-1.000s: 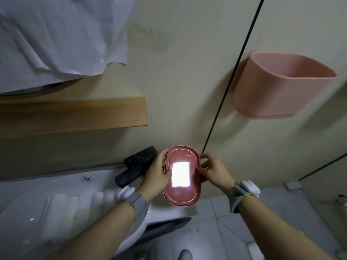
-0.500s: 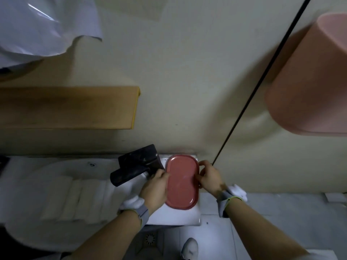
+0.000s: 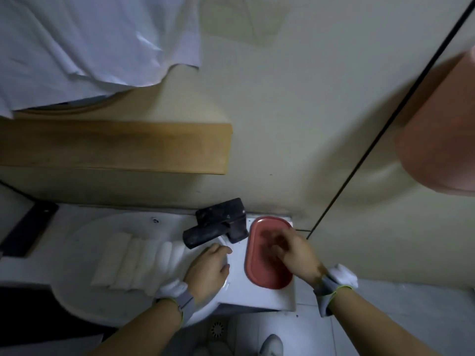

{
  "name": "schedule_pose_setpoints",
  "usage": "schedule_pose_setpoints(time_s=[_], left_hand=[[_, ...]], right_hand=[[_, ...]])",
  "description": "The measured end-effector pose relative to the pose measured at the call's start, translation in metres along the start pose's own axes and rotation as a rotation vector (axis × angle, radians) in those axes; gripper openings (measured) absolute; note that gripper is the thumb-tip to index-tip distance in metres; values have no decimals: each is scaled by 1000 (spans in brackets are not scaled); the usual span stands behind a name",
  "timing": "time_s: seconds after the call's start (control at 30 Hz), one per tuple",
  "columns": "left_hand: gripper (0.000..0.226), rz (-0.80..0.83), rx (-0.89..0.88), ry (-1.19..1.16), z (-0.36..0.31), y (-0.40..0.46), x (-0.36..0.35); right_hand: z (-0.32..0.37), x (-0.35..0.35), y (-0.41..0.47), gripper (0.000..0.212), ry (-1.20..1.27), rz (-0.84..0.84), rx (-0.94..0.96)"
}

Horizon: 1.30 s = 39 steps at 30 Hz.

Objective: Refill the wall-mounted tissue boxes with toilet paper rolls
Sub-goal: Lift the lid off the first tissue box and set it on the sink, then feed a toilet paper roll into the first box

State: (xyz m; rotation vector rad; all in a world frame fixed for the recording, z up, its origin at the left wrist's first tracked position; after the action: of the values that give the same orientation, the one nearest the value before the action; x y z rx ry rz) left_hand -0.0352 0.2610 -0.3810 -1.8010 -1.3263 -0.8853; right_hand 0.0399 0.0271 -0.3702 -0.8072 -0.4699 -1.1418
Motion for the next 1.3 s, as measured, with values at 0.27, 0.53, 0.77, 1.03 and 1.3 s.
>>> schedule_pose_setpoints(time_s=[0.27, 0.53, 0.77, 1.03, 1.3], left_hand=[[34, -44, 125, 6, 108, -71, 54], [58, -47, 422, 148, 224, -124, 105], [46, 50, 469, 49, 264, -122, 102], [37, 44, 525, -27, 272, -106, 101], [30, 6, 442, -130, 262, -120, 121]], right_hand=[[105, -93, -20, 28, -99, 194, 101], [172, -192, -27, 48, -472, 249, 364], [193, -250, -29, 50, -755, 264, 304], [195, -247, -29, 54, -796, 166, 321], [218, -226, -30, 55, -604, 304, 215]])
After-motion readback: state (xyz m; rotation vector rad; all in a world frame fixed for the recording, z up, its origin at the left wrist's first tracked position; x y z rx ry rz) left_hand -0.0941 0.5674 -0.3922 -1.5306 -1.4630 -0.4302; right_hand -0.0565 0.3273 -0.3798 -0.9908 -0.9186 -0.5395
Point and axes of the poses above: each hand's wrist, its own y-axis towards the middle knuckle, its own x-axis out of the back of the hand, z = x × y, the point moved 2 cm from there along y, towards the middle knuckle, and after that the axes turned 9 degrees about -x, right-handed, at the moved point
